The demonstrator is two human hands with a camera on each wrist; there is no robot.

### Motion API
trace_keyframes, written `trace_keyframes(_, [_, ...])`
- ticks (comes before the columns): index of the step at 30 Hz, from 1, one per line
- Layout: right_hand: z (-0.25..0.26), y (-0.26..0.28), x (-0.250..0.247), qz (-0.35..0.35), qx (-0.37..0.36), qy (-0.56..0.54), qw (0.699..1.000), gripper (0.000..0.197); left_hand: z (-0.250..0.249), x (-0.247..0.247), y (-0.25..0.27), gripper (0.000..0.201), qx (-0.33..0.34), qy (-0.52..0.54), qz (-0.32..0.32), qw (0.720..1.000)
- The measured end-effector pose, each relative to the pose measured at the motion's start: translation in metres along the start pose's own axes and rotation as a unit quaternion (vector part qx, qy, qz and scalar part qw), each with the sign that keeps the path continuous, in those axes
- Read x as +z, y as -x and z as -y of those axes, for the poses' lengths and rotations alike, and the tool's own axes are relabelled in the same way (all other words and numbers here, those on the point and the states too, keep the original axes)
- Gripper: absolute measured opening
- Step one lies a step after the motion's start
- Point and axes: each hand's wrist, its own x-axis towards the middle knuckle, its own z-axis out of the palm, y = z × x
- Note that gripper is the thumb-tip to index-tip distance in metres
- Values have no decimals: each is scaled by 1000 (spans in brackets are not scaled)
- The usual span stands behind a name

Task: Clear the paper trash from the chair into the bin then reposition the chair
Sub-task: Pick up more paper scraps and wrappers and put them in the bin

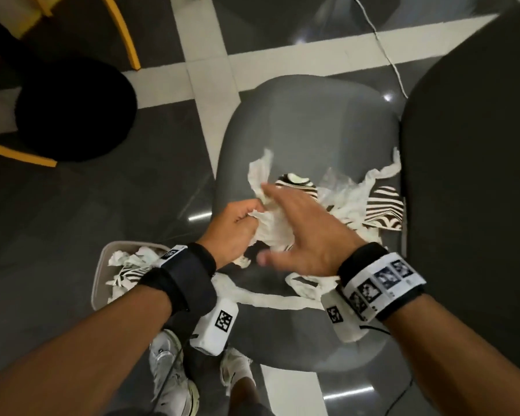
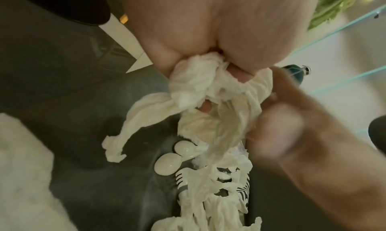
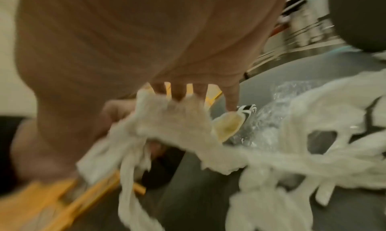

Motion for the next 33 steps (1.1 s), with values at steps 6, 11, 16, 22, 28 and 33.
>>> trace_keyframes(6, [-21,-37,85,90,82,164,979,85,58,-12,28,32,-89,18,-16,996])
trace_keyframes(11, [-35,-50,97,-8,76,212,974,46,85,-22,42,23,-98,36,-69,992])
trace_keyframes(16, [-35,-65,76,-11,101,299,949,96,79,-26,39,19,-102,5,-62,993])
trace_keyframes(22, [-49,-85,63,62,119,232,963,94,84,-22,23,20,-107,-28,-78,991])
trace_keyframes(28, [-21,-85,49,-10,63,186,981,72,80,-20,17,16,-109,-5,-121,987])
trace_keyframes(33, [59,-76,58,-55,-11,-107,993,44,63,-43,25,32,-103,113,-166,974])
